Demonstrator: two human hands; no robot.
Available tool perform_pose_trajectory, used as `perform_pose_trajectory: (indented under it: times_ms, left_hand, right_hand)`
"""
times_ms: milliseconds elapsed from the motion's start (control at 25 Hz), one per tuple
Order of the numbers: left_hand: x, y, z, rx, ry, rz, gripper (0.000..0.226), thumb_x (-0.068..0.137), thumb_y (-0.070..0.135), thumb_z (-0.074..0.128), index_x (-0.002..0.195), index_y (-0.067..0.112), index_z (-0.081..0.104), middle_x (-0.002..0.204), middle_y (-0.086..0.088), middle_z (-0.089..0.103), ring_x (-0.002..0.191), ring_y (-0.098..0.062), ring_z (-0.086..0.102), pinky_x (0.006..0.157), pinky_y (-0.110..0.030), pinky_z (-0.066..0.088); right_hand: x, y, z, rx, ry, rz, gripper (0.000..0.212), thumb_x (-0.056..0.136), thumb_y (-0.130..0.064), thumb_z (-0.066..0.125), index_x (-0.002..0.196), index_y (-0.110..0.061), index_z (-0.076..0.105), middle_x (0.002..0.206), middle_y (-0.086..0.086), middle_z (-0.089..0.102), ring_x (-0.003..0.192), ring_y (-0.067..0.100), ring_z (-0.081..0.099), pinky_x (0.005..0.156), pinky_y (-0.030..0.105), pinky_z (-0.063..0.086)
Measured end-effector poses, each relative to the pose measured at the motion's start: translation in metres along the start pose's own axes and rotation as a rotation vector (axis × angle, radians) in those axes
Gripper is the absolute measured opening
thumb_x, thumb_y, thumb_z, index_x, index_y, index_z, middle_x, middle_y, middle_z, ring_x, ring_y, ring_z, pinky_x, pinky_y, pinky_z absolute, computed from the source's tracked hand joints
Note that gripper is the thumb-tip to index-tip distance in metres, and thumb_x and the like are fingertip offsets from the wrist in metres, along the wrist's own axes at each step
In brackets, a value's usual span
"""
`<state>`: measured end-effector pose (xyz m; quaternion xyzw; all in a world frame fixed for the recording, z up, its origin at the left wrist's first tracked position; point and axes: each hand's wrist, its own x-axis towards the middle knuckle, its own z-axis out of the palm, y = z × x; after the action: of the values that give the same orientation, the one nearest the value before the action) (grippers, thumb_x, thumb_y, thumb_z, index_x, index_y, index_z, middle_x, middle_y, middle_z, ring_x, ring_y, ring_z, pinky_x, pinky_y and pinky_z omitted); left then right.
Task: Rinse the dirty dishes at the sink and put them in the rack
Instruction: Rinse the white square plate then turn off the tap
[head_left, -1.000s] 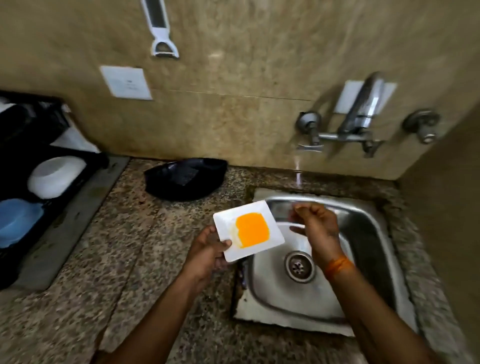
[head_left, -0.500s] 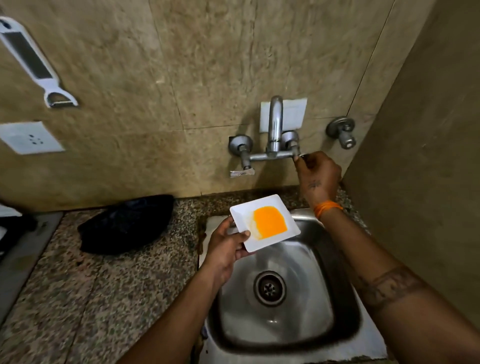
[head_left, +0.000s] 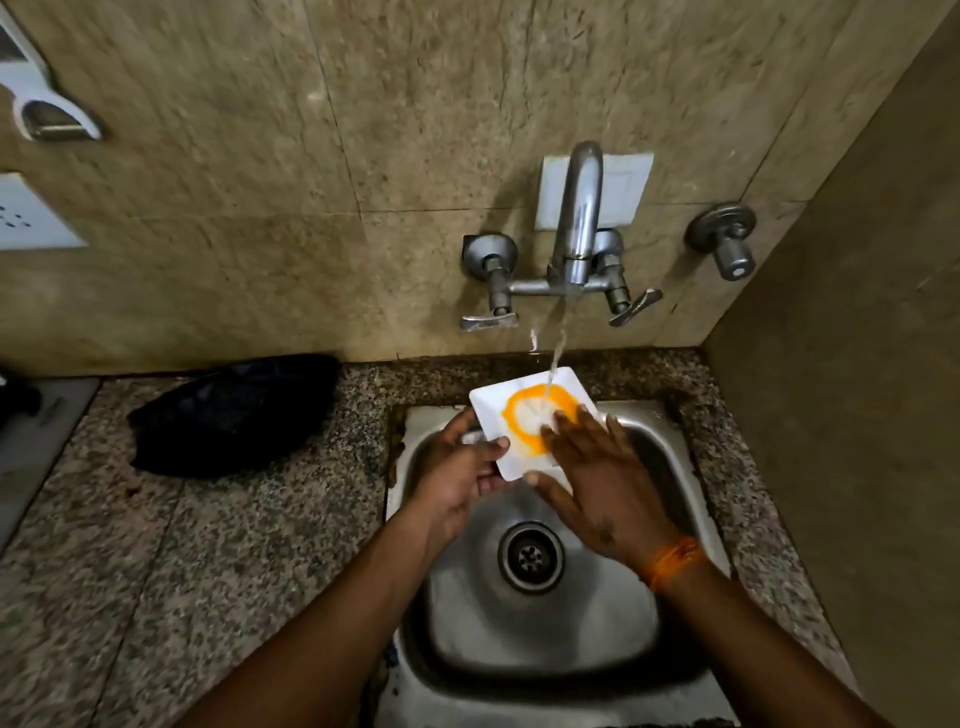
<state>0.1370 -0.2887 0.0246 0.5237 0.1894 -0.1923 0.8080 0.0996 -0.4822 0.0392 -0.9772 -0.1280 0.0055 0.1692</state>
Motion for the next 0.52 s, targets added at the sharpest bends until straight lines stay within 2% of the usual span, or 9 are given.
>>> perform_pose_trajectory:
  times_ms: [40,80,160,240,320,400,480,520]
  left_hand:
    - [0.001,-0.002,0.002,0.007,-0.02,-0.003,0.044,0.091,-0.006,0.066,0.128,0.019,0.066,0.12,-0.016,0.076,0.092,-0.035,0.078,0.079,-0.049,0.064]
    - [0.0,-0.004,0.004,0.015,-0.035,-0.005,0.044,0.091,-0.006,0.066,0.127,0.019,0.067,0.118,-0.017,0.076,0.088,-0.032,0.078,0.073,-0.045,0.065]
    - [0.003,-0.002,0.008,0.028,-0.055,-0.003,0.045,0.092,-0.006,0.064,0.131,0.017,0.066,0.115,-0.015,0.076,0.08,-0.025,0.078,0.065,-0.037,0.064]
    - [0.01,0.0,0.005,0.034,-0.052,0.003,0.047,0.092,-0.007,0.063,0.134,0.015,0.066,0.114,-0.013,0.077,0.079,-0.023,0.077,0.062,-0.034,0.063]
    - [0.014,0.002,-0.003,0.057,-0.035,0.001,0.047,0.092,-0.007,0.063,0.134,0.015,0.066,0.109,-0.01,0.079,0.08,-0.025,0.078,0.062,-0.036,0.064]
    - [0.013,0.001,-0.006,0.078,-0.048,-0.022,0.048,0.092,-0.006,0.064,0.134,0.017,0.065,0.107,-0.009,0.079,0.084,-0.028,0.078,0.069,-0.043,0.065]
    - [0.011,-0.002,-0.003,0.121,-0.081,-0.034,0.049,0.092,-0.004,0.065,0.135,0.019,0.065,0.105,-0.008,0.08,0.086,-0.029,0.076,0.072,-0.045,0.065]
    - [0.011,-0.001,-0.002,0.133,-0.084,-0.036,0.049,0.091,-0.005,0.065,0.135,0.019,0.066,0.103,-0.006,0.08,0.084,-0.027,0.076,0.072,-0.043,0.065]
  right_hand:
    - [-0.001,0.001,0.008,-0.122,-0.06,-0.019,0.09,0.097,-0.076,0.012,0.156,-0.013,0.04,0.163,0.012,0.036,0.152,0.027,0.032,0.127,0.045,0.015]
    - [0.002,0.001,0.012,-0.131,-0.096,0.028,0.099,0.093,-0.08,0.006,0.159,-0.01,0.03,0.166,0.014,0.027,0.155,0.027,0.023,0.127,0.042,0.009]
    - [0.013,-0.007,0.013,0.02,-0.139,0.102,0.104,0.089,-0.083,0.004,0.162,-0.011,0.02,0.17,0.011,0.016,0.158,0.023,0.014,0.127,0.035,0.008]
    - [0.012,-0.022,0.012,0.112,-0.159,-0.027,0.099,0.091,-0.081,0.008,0.162,-0.015,0.021,0.17,0.007,0.014,0.158,0.019,0.013,0.127,0.031,0.008]
    - [0.003,-0.018,0.015,0.025,-0.187,-0.107,0.099,0.091,-0.081,0.005,0.162,-0.015,0.021,0.17,0.007,0.014,0.158,0.019,0.013,0.129,0.034,0.009]
    - [0.01,0.002,0.016,-0.116,-0.146,0.011,0.108,0.087,-0.084,-0.005,0.162,-0.01,0.021,0.17,0.012,0.016,0.157,0.024,0.015,0.129,0.039,0.01]
    - [0.024,0.008,0.018,-0.042,-0.141,0.17,0.111,0.086,-0.086,-0.003,0.161,-0.007,0.021,0.169,0.014,0.018,0.157,0.026,0.017,0.127,0.037,0.011]
    - [0.028,0.001,0.019,0.046,-0.168,0.139,0.108,0.087,-0.085,0.003,0.161,-0.008,0.019,0.169,0.012,0.017,0.157,0.026,0.016,0.127,0.035,0.011]
